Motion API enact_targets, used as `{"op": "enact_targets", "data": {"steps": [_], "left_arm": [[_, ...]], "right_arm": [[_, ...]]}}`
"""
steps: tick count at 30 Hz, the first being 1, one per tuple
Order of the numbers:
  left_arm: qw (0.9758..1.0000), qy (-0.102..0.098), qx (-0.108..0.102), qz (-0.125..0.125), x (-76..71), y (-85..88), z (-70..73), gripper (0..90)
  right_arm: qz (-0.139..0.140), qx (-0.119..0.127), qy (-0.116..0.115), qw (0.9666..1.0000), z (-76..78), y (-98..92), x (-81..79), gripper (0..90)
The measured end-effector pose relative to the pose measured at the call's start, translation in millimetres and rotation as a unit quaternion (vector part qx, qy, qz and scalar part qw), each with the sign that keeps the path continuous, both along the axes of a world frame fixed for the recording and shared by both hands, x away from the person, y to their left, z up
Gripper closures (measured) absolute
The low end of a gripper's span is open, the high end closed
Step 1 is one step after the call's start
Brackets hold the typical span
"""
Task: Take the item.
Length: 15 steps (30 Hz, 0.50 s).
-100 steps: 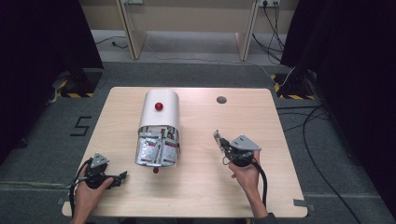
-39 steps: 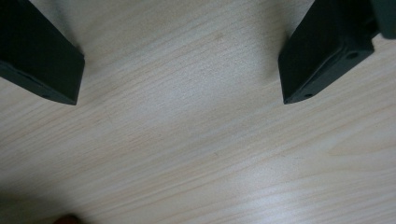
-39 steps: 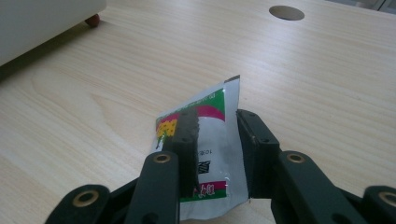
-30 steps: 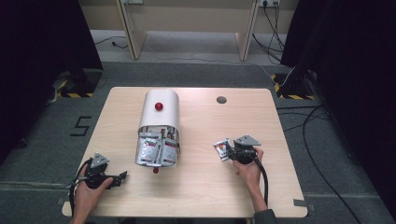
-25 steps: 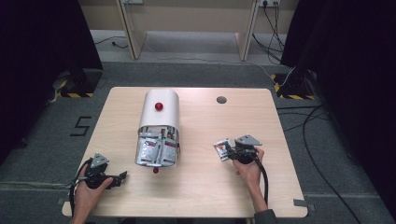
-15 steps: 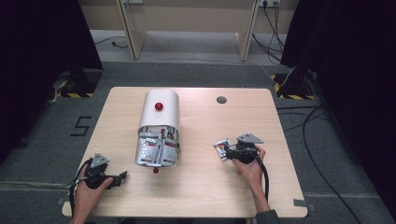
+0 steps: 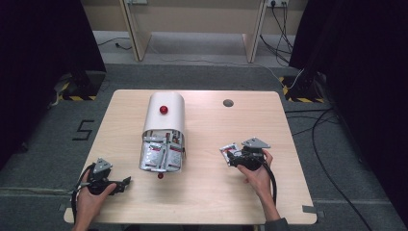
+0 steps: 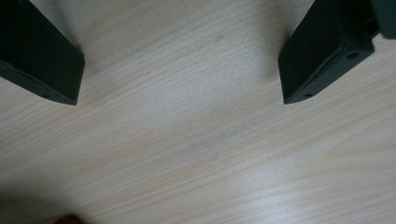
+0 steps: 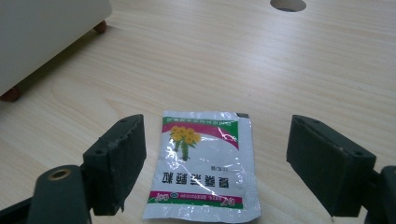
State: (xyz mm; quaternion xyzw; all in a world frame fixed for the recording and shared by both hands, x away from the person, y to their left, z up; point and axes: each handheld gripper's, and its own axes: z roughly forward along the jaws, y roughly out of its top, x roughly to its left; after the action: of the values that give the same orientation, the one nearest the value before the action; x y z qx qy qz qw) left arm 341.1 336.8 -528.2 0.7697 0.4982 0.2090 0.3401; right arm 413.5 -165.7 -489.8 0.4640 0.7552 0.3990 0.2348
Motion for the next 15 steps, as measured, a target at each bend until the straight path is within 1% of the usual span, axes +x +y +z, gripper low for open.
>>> {"op": "enact_targets", "data": {"steps": [15], "left_arm": [[1.0, 0.0, 0.0, 0.0, -0.4, 0.1, 0.0, 0.0]], "right_arm": [[0.004, 0.007, -0.006, 0.9999, 4.8, -3.6, -13.7, 21.0]]}}
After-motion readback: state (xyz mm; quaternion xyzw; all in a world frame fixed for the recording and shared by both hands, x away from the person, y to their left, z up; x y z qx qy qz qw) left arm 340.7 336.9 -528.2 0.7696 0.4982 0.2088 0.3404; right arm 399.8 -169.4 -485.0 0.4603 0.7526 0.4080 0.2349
